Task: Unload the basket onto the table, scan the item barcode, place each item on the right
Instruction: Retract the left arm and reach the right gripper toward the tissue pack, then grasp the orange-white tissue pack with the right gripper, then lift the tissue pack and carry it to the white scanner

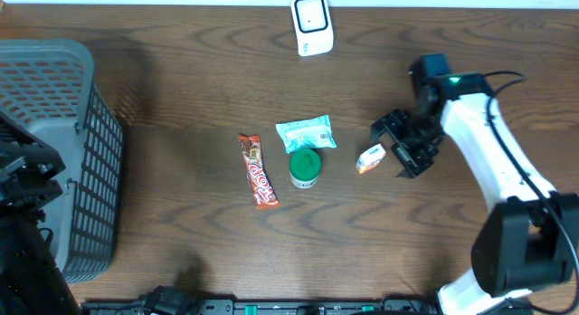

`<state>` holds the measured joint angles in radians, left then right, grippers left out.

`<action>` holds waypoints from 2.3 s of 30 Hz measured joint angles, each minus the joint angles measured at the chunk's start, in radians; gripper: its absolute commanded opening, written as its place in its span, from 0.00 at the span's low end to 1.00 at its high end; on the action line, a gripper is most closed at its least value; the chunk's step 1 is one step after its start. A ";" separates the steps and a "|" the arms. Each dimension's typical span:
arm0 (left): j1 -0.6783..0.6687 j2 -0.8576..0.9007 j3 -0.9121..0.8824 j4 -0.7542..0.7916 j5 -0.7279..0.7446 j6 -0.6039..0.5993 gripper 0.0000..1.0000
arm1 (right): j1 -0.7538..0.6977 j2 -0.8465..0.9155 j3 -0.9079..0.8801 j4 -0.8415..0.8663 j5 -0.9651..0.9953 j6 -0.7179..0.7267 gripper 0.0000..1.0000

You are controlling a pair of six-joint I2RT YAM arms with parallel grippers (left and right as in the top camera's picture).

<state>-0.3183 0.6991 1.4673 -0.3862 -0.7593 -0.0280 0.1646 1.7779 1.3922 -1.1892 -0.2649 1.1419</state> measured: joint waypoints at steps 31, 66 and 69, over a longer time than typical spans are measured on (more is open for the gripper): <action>0.000 0.000 -0.012 -0.002 0.000 -0.024 0.85 | 0.124 0.285 0.002 0.219 0.157 0.156 0.19; 0.000 0.000 -0.033 0.001 0.000 -0.035 0.85 | 0.124 0.285 0.593 -0.506 -0.106 -0.591 0.09; 0.000 0.000 -0.033 0.001 0.000 -0.047 0.85 | 0.125 0.283 0.607 -0.507 -0.254 -0.701 0.09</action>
<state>-0.3183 0.6994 1.4345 -0.3855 -0.7589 -0.0746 0.2893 2.0609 1.9987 -1.6966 -0.5190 0.4412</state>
